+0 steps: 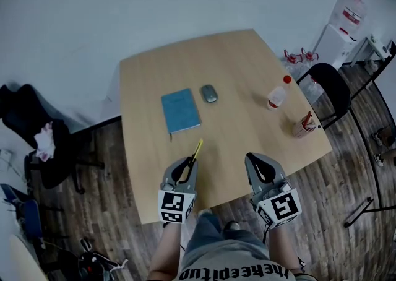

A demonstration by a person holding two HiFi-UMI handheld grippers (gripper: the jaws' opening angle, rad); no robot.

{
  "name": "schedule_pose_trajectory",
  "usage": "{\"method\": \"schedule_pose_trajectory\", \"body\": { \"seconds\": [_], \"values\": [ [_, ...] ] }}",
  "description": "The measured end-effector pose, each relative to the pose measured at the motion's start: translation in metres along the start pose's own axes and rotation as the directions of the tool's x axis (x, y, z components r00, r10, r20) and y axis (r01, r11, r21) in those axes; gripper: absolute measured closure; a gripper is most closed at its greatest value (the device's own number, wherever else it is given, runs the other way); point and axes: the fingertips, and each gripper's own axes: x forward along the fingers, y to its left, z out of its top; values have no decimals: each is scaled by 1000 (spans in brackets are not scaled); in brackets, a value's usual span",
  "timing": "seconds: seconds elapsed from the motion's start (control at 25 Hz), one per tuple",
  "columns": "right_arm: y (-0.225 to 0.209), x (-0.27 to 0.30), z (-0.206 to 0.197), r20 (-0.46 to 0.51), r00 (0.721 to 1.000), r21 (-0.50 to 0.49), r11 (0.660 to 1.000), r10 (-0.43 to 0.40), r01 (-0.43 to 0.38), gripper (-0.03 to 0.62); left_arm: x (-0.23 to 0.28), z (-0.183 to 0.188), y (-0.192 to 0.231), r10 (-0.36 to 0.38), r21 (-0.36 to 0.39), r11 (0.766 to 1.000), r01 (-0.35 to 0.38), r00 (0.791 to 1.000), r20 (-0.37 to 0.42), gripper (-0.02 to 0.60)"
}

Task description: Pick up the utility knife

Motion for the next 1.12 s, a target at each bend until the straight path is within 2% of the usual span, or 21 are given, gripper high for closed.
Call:
{"method": "schedule_pose_trajectory", "body": {
  "seconds": [0.56,1.12],
  "values": [
    [15,-14,11,36,998,-19,998,52,-52,593,-46,31,-6,93,-18,996,-91,986,138,503],
    [25,-29,19,55,995,-32,996,84,-83,594,-86,63,-14,153,-49,988,-145,951,268,505]
  ]
}}
